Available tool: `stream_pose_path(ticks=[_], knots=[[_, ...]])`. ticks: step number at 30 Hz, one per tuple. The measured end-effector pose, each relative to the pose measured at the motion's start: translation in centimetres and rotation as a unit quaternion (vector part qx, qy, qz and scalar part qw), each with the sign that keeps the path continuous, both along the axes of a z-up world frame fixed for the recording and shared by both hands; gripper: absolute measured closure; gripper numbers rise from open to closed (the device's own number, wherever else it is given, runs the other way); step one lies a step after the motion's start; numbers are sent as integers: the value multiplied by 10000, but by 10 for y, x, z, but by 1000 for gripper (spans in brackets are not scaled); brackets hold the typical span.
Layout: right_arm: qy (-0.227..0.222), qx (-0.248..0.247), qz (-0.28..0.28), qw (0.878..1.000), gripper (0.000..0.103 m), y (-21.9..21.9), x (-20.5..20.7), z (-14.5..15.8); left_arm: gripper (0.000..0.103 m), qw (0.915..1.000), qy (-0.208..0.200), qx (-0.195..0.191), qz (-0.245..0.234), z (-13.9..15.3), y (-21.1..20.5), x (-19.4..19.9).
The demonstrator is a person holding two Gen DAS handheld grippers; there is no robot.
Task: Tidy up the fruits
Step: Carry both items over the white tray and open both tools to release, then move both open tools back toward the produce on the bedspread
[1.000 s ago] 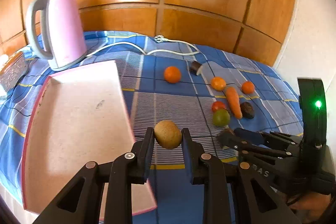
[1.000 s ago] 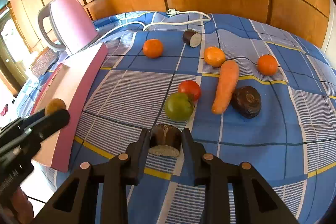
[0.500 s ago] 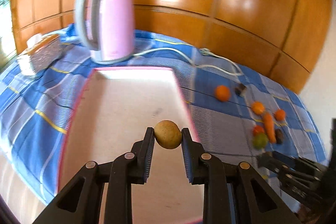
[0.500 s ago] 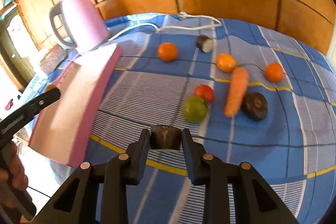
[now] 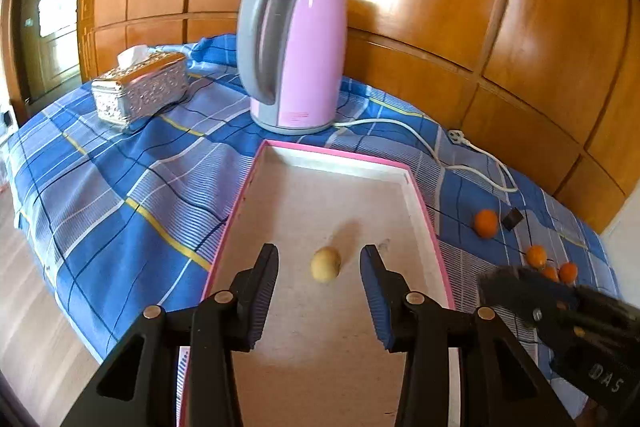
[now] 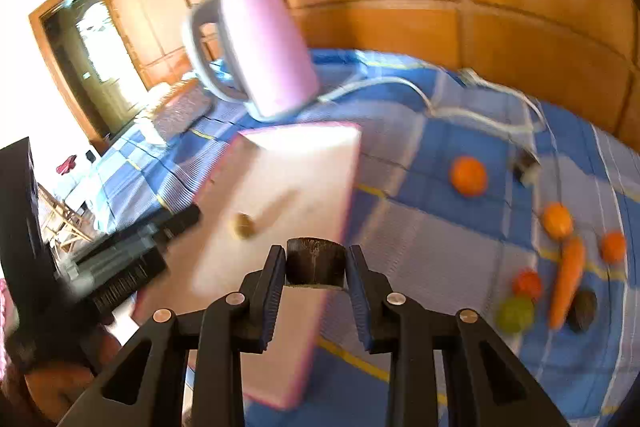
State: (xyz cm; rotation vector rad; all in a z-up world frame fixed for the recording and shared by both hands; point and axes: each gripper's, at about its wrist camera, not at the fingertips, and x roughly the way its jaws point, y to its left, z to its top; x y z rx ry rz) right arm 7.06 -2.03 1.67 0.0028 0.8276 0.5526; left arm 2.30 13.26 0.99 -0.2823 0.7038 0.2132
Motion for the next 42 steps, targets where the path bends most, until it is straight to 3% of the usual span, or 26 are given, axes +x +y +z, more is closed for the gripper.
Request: stream_pose_path(ticks=[6,11,30,42], knots=[[-140,-3,321,9994,68,28,-2,7,60,9997,111,1,199,-6,10,-1],[-15,-100,101,9999,67,15,-12,-8,60,9998,127,-31,124,-9,6,-2],[21,-587,-1253,9904,67,-67,-27,-31,57,9907,256,329,-1296,-16,-89,-8],[134,-500,-1664,9847,67,-105,-30,-41,57,9839,248,526,-1689,-11,-123,-2]])
